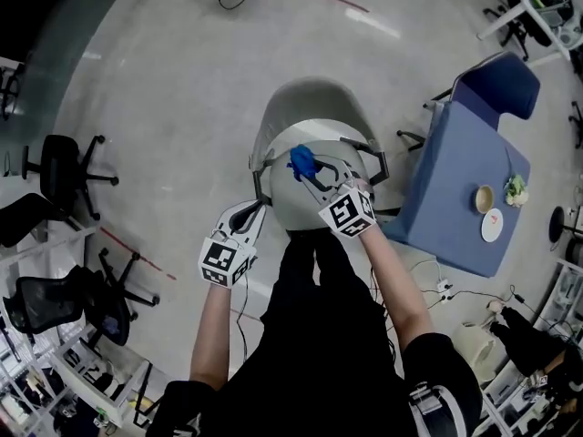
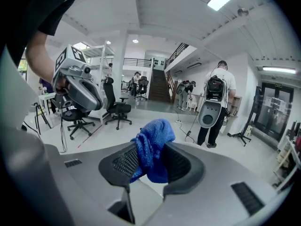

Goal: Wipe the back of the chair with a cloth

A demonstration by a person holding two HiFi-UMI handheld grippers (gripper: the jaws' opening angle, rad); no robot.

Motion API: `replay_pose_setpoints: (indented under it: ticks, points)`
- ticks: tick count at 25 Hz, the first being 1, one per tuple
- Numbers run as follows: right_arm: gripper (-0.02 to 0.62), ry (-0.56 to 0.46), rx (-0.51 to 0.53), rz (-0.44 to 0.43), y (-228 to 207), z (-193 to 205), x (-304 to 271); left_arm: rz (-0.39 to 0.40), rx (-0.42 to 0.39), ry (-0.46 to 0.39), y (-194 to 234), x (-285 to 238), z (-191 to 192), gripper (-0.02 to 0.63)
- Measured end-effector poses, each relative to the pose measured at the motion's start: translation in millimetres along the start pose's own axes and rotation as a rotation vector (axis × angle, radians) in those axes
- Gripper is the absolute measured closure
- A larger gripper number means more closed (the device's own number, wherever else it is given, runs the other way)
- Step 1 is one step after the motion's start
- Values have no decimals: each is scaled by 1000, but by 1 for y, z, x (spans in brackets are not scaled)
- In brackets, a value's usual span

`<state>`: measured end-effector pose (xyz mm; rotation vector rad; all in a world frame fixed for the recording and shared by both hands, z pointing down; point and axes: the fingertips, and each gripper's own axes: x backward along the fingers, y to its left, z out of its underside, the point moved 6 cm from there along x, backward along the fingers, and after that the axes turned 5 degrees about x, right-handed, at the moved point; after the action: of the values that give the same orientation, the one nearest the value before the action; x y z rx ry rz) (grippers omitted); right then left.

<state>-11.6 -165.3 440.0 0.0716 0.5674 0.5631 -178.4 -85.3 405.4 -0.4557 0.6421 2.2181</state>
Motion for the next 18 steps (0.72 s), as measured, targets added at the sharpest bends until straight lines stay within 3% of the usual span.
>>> replay_pose_setpoints:
  ticks: [6,12,18]
  points:
    - [431,3,-21,16,-23,43,-52,-61,61,-3,32,-23,20,571]
    - [431,-24,-7,57,-46,78,-112,-93,27,-30,73,-67,27,571]
    - [431,-29,21,67,-55,100,-155,-98,104,-70,90,-91,52,571]
